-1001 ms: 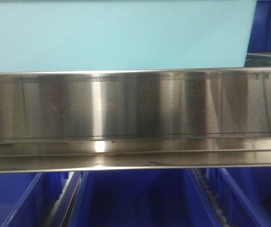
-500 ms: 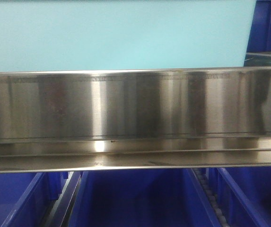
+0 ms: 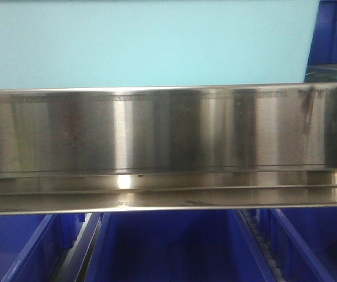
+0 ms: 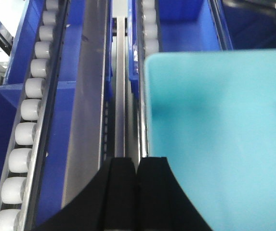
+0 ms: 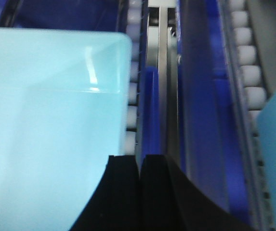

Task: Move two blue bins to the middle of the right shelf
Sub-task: 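Close both grippers on opposite side walls of the teal bin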

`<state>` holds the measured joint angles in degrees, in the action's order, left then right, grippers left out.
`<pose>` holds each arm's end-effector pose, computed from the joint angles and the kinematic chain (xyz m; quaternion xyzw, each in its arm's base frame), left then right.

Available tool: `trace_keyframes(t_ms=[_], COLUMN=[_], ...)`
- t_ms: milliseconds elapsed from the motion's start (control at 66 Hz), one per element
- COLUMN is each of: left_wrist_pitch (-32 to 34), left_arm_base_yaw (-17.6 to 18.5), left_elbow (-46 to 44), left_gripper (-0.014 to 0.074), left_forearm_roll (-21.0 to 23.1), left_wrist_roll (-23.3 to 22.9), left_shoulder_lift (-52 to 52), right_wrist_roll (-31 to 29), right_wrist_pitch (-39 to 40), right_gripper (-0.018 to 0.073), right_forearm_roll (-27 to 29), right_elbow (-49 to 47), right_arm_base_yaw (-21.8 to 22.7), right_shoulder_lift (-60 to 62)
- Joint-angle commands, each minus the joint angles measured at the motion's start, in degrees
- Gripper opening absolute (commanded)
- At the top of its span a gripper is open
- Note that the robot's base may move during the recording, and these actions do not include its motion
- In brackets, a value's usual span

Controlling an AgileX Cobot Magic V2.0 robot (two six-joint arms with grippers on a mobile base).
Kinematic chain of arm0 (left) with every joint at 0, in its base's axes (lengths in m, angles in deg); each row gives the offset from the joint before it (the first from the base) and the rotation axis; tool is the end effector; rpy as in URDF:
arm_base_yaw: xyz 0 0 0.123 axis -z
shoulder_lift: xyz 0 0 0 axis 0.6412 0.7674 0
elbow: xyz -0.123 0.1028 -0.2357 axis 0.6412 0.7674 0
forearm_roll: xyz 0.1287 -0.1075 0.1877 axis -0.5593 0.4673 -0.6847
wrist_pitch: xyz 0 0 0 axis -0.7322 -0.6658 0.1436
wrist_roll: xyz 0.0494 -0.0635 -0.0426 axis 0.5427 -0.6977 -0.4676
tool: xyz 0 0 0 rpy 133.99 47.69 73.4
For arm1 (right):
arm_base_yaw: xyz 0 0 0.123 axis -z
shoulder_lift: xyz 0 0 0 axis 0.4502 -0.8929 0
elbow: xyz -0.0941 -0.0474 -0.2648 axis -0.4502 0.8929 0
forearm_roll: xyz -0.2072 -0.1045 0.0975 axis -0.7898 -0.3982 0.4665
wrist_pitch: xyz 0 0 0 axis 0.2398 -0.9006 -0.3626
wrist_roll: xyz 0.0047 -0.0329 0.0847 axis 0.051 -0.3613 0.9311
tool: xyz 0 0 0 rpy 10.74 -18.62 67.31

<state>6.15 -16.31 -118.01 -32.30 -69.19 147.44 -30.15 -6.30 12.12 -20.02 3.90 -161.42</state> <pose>0.2880 -0.0932 0.4225 -0.0083 0.9300 0.0282 0.3664 0.2942 0.1055 0.4053 -0.0008 0.9431 0.0313 0.3311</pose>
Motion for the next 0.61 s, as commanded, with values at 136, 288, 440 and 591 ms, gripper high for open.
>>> trace_keyframes(t_ms=[136,288,440,591], left_wrist_pitch=[-1.99,-1.93,-4.14,-4.14], left_arm_base_yaw=[0.82,0.7,-1.91,-6.56], left_elbow=[-0.93,-0.79,-0.79,-0.79], left_gripper=[0.0077,0.0471,0.0519,0.0372], left_forearm_roll=[-0.23,-0.19,3.65,13.39], left_wrist_roll=[-0.63,-5.04,-4.77,0.71], left_shoulder_lift=[2.06,2.06,3.44,5.99], right_wrist_roll=[1.05,1.05,1.05,1.05], right_wrist_pitch=[-0.84,-0.7,-2.14,-2.74], right_gripper=[-0.0113,0.019,0.0312,0.0254], right_forearm_roll=[-0.83,-0.71,1.12,4.47], right_elbow=[-0.98,-0.98,-0.88,0.42], right_arm_base_yaw=[-0.19,-0.19,-0.19,-0.05], right_shoulder_lift=[-2.73,-3.2,-3.43,-3.92])
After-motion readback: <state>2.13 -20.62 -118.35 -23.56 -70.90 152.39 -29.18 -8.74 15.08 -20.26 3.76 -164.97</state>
